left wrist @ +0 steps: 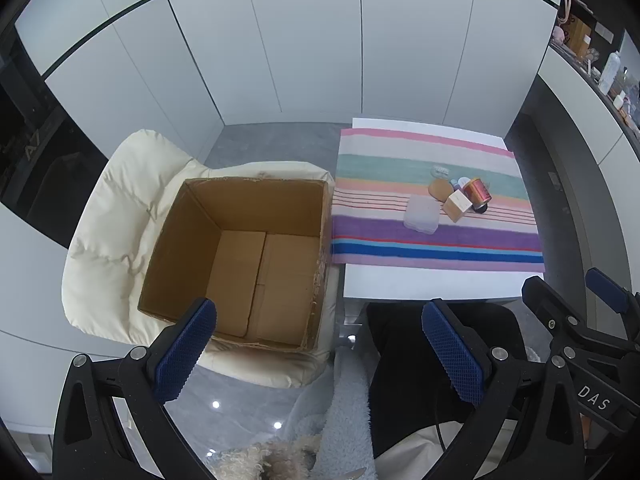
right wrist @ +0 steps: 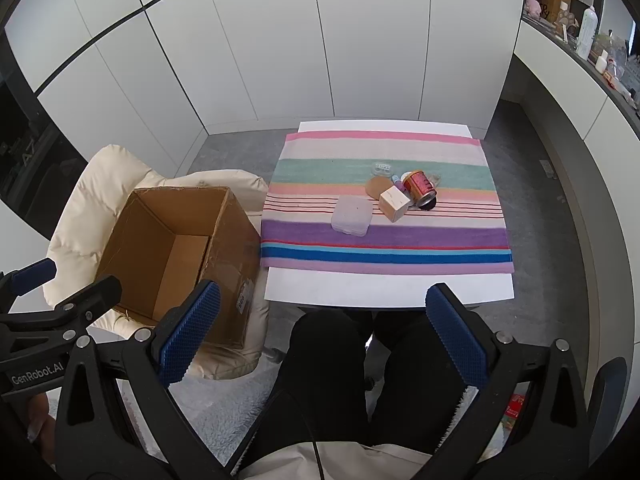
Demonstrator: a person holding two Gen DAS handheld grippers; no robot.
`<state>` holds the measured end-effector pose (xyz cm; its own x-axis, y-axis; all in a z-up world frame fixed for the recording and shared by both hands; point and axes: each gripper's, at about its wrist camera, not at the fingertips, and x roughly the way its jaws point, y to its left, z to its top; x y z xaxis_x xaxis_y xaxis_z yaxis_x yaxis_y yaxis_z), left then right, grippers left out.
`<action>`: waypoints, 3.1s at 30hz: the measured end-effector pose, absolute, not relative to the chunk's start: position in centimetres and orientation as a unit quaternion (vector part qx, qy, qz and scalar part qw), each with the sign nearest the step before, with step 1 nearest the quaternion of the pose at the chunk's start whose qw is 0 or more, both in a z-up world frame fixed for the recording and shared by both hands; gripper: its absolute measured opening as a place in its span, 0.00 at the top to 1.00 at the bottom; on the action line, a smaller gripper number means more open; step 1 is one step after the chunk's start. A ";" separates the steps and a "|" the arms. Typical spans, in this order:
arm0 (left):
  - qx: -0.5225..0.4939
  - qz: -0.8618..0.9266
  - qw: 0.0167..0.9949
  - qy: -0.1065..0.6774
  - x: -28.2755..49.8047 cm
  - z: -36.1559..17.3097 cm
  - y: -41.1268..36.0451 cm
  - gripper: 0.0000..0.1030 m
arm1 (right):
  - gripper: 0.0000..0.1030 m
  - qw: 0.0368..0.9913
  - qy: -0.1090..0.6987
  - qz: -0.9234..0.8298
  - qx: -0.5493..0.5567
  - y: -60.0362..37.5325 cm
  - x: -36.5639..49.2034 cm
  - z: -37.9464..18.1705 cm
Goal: Organize objects
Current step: 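Move both tools toward the objects on the striped cloth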
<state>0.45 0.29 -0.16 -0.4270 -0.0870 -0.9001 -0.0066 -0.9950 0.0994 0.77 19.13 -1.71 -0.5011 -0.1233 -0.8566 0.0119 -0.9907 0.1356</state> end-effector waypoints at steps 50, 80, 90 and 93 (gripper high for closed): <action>0.540 -0.840 0.024 -0.043 -0.1 -0.2 0.7 0.00 | 0.00 0.036 -0.053 -0.865 0.498 19.8 1.2 -2.3; 0.557 -0.828 -0.009 -0.058 -3.3 -1.7 12.0 0.00 | 0.00 -0.020 -0.094 -0.866 0.491 31.6 -0.8 -3.3; 0.574 -0.816 -0.040 -0.045 -6.0 -4.4 17.0 0.00 | 0.00 -0.036 -0.098 -0.859 0.501 37.3 -2.2 -5.4; 0.578 -0.814 -0.039 -0.044 -6.8 -5.4 17.7 0.00 | 0.00 -0.039 -0.102 -0.854 0.509 38.5 -2.9 -6.3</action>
<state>-6.83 17.73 -5.36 -0.3291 0.0132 -0.9442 -0.1141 -0.9931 0.0258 -2.91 38.45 -6.34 -0.4797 -0.0375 -0.8766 -0.1696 -0.9763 0.1345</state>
